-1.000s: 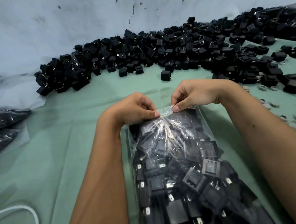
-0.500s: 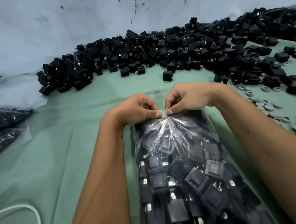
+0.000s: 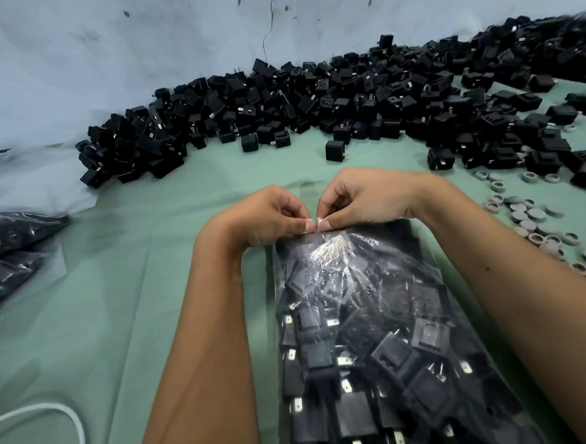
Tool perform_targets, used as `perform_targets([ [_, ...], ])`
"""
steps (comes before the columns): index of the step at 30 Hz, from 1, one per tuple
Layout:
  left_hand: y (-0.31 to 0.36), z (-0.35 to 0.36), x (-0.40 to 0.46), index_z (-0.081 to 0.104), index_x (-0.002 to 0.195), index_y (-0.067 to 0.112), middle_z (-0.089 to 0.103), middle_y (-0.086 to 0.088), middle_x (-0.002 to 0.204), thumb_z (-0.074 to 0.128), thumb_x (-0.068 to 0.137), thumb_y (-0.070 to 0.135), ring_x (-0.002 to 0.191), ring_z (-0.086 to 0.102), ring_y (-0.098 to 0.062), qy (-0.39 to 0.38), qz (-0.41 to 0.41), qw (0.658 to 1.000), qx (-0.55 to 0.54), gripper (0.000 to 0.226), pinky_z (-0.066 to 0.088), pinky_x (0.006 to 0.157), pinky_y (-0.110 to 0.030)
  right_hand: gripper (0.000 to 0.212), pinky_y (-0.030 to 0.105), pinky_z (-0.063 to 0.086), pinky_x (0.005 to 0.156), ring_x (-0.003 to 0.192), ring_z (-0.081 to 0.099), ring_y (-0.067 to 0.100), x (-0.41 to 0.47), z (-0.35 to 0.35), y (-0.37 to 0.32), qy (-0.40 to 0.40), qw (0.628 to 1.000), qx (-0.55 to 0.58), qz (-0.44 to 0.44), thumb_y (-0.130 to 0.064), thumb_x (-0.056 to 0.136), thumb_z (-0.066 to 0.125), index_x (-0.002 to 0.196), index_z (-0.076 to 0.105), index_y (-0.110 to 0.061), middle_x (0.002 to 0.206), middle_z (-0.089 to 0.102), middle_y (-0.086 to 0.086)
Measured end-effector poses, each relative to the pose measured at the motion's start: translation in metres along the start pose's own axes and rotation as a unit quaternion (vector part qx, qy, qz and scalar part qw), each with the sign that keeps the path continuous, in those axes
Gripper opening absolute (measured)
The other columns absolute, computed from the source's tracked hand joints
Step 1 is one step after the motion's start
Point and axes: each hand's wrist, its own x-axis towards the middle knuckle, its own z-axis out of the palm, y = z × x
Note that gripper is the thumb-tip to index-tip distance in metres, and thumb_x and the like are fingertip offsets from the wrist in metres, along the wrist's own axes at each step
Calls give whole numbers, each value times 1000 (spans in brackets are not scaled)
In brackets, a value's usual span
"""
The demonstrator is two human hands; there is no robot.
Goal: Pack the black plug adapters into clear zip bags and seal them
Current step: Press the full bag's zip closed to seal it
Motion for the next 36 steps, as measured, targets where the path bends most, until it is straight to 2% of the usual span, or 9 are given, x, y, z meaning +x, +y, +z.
perform_targets([
  [2,-2,1,0,75,78,10,67,0,64,73,94,13,57,57,-8,3,3,1000,-1,17,46,56,-22,18,28,51,69,65,61,7,3,4,-5,8,1000,-14,-10,-39,89,77,83,79,-23,76,76,-2],
  [6,-2,2,-1,74,81,2,66,-7,62,74,92,16,51,57,-13,4,9,999,-33,18,46,49,-23,18,22,44,59,57,54,8,-2,0,-3,-8,1000,11,-18,-33,92,75,78,75,-22,64,67,-6],
  [10,-5,-2,-4,77,87,3,74,-14,75,79,87,15,64,62,-16,29,5,999,-45,12,51,64,-28,17,27,44,60,58,54,10,-5,-5,1,-9,1000,17,-7,-20,97,72,81,76,-16,64,66,-5],
  [13,-4,-4,-6,75,91,2,72,-12,78,77,89,8,69,58,-17,17,-7,999,-38,7,46,64,-27,15,23,46,61,59,56,8,-6,-5,0,-4,1000,7,7,-20,96,72,83,77,-15,67,69,-1],
  [19,4,3,-2,74,87,3,69,-2,66,74,90,4,58,59,-11,23,-1,1000,6,3,48,58,-22,11,27,50,69,61,59,5,3,4,-11,15,999,-42,-1,-23,95,74,84,77,-20,75,75,1],
  [26,-3,-2,-4,77,84,5,73,-9,70,78,88,10,62,62,-12,37,8,999,-36,7,51,61,-22,18,12,42,55,52,54,2,-1,-1,-4,7,1000,-21,-5,-21,98,70,82,74,-15,61,66,-10],
  [29,-10,-8,-7,76,82,8,66,4,57,77,89,12,50,55,-2,45,-12,998,-38,8,44,51,-14,17,13,43,58,56,57,2,-3,-5,-1,9,1000,-24,6,-22,99,69,84,75,-16,65,69,-10],
  [33,-8,-5,-6,73,89,-7,64,4,54,73,90,2,48,53,0,47,15,998,-43,9,42,49,-12,12,27,54,71,67,66,7,2,1,-3,21,999,-23,8,-23,96,72,87,78,-20,77,76,-4],
  [36,-6,-2,-7,71,90,-12,63,-3,60,72,91,1,51,52,-4,47,41,997,-47,13,42,51,-14,11,19,52,63,65,66,3,6,8,-8,33,999,-6,-12,-23,95,73,85,78,-23,75,76,-6],
])
